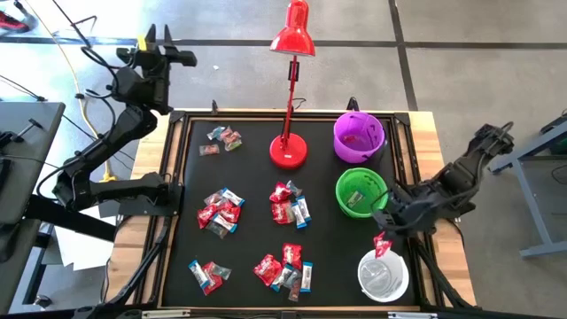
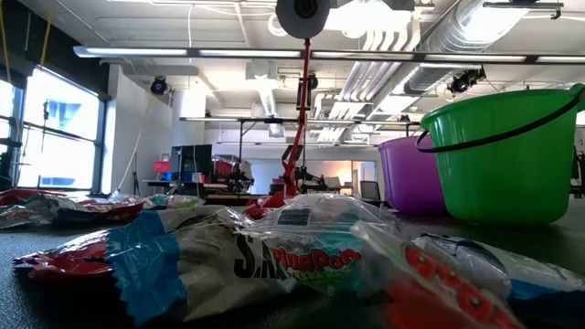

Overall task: Organize candy in baskets
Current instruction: Put the red candy into the white bucket

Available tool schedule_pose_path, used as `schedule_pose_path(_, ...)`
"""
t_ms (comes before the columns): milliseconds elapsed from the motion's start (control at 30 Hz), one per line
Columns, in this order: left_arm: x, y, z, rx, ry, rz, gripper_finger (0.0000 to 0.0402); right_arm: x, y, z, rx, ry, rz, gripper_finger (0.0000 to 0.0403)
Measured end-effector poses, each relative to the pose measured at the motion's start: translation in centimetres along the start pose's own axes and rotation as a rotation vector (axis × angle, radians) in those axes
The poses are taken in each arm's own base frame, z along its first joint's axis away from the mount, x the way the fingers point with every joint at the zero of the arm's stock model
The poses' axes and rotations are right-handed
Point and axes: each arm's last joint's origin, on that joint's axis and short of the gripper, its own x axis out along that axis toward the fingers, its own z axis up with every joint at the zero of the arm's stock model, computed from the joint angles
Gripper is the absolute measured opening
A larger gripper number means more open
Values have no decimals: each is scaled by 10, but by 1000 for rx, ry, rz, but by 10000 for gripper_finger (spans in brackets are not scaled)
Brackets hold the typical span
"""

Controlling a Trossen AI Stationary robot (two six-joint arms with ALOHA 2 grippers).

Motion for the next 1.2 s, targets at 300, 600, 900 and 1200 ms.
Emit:
schedule_pose_path(300, 0, 0, 0, 3, -3, -2, 127, 12, -10, -24, -53, 48, -62, 1)
schedule_pose_path(600, 0, -1, 0, 29, -2, -5, 127, 41, -15, -34, -109, -46, -210, 1)
schedule_pose_path(900, 0, -1, 0, 61, -4, -18, 127, 62, -13, -39, -87, -27, -307, 1)
schedule_pose_path(1200, 1, -3, -4, 167, 21, -16, 127, 64, -10, -42, -66, 3, -282, 1)
